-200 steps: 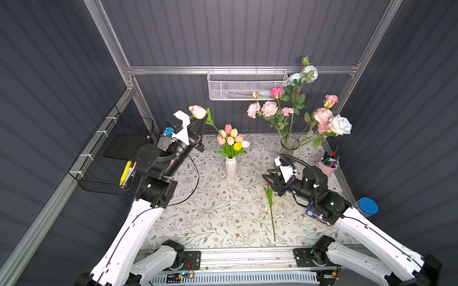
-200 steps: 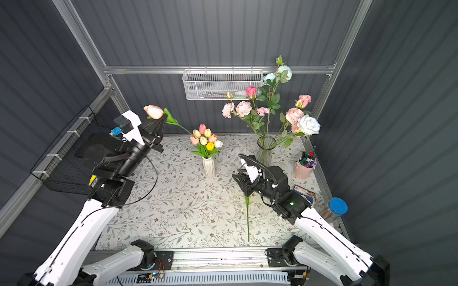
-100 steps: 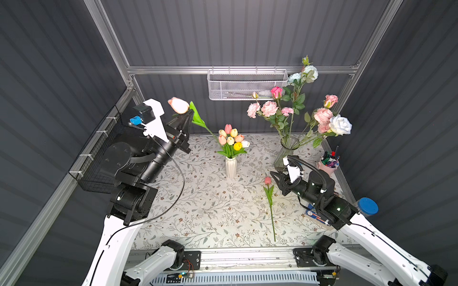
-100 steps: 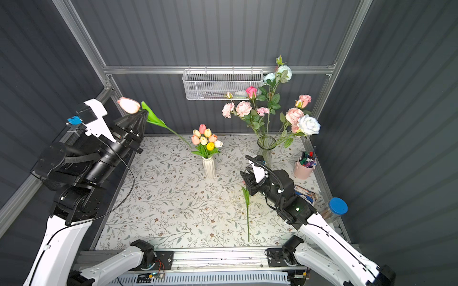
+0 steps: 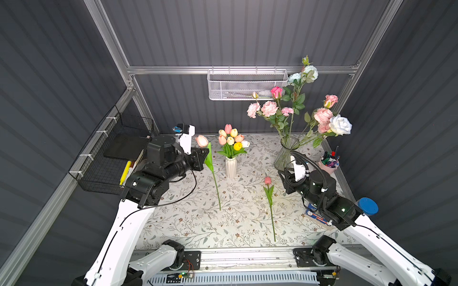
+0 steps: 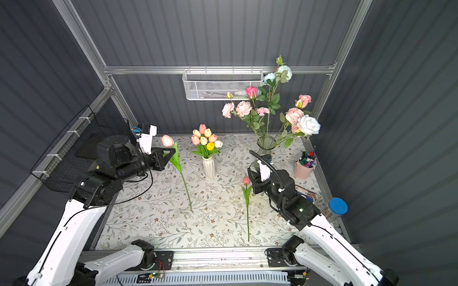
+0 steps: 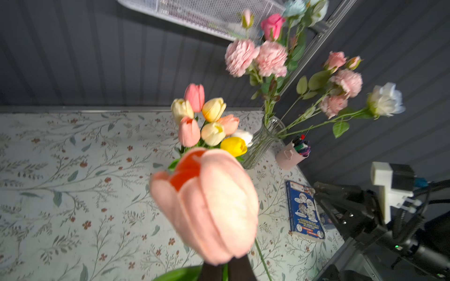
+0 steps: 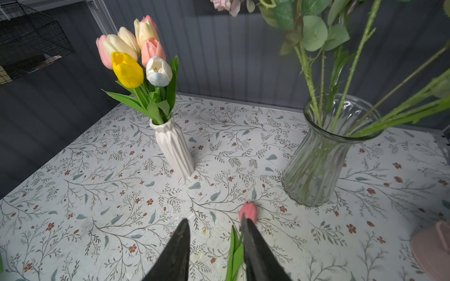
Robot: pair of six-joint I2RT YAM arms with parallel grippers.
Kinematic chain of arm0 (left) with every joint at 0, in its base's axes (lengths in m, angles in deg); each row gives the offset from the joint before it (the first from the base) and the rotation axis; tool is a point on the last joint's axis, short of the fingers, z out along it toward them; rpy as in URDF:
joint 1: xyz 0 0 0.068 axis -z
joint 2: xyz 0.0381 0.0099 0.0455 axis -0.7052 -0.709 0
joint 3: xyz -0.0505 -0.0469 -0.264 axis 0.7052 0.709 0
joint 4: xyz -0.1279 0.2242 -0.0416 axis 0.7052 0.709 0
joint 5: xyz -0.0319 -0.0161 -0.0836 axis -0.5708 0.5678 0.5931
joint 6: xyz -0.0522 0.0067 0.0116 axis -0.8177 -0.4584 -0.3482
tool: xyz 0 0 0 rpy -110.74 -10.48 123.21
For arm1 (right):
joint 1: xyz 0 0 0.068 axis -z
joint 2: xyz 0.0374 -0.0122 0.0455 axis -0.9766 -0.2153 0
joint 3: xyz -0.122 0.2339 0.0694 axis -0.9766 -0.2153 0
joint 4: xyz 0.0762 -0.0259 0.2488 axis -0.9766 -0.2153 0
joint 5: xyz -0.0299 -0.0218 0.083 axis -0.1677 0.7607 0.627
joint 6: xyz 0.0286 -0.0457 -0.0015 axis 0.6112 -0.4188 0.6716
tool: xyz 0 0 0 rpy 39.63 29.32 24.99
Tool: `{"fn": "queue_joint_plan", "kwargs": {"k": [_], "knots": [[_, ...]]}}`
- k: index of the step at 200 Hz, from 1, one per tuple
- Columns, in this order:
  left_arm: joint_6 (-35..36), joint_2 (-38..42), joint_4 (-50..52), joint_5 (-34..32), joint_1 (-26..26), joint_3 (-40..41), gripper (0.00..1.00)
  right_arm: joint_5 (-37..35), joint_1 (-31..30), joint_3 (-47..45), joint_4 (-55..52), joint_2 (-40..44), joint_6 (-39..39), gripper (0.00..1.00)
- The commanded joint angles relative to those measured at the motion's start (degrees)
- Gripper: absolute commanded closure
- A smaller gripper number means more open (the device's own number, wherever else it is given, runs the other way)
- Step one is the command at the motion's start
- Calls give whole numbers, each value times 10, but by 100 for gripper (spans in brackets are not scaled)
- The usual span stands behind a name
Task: Pick out pink flowers from the vase
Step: Place the flower at the center of the board.
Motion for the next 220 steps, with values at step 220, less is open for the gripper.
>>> {"fn": "queue_joint_plan", "kwargs": {"k": [220], "knots": [[42, -454, -221, 215, -115, 201, 93, 24, 2, -11, -41, 34, 90, 59]]}}
